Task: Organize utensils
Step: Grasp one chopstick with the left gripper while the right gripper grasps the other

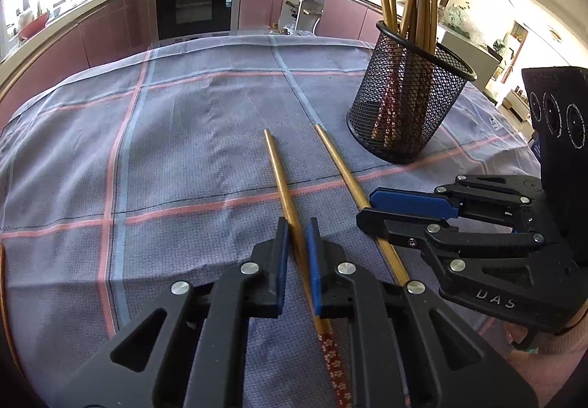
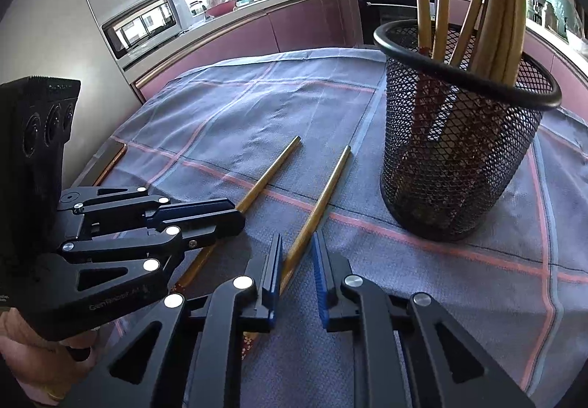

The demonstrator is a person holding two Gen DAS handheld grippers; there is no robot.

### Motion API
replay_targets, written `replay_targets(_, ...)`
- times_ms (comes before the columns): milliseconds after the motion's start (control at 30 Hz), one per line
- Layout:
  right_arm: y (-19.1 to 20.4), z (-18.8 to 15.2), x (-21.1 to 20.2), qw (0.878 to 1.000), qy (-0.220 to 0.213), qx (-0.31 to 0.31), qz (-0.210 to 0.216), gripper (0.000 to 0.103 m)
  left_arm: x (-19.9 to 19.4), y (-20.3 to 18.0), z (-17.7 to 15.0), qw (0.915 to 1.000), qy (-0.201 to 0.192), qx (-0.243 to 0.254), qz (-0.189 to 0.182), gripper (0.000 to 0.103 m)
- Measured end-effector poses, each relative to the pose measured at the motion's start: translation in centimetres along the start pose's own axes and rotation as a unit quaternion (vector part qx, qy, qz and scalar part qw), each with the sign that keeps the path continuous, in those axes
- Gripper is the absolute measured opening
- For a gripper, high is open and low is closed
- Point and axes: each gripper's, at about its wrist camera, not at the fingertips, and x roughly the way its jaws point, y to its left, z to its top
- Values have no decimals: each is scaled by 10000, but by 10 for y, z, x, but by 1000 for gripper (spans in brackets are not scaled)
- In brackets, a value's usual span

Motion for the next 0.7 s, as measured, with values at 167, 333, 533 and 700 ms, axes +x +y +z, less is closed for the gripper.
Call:
replay_targets(167, -7, -2, -3, 9996, -23, 231, 171, 9, -2, -2, -1, 10000, -17, -67, -28, 9)
replay_targets(333, -11, -4, -12, 9990, -117, 352, 246, 6, -6, -3, -4, 9999, -31, -96, -63, 8)
replay_targets(533, -5, -3, -22, 9989, -207, 238, 359, 6, -9, -7, -5, 9999, -40, -42, -94, 8)
replay_targets(700, 0, -3, -12, 9993, -15, 113, 349, 6, -6, -9, -5, 10000, 33, 27, -60, 8)
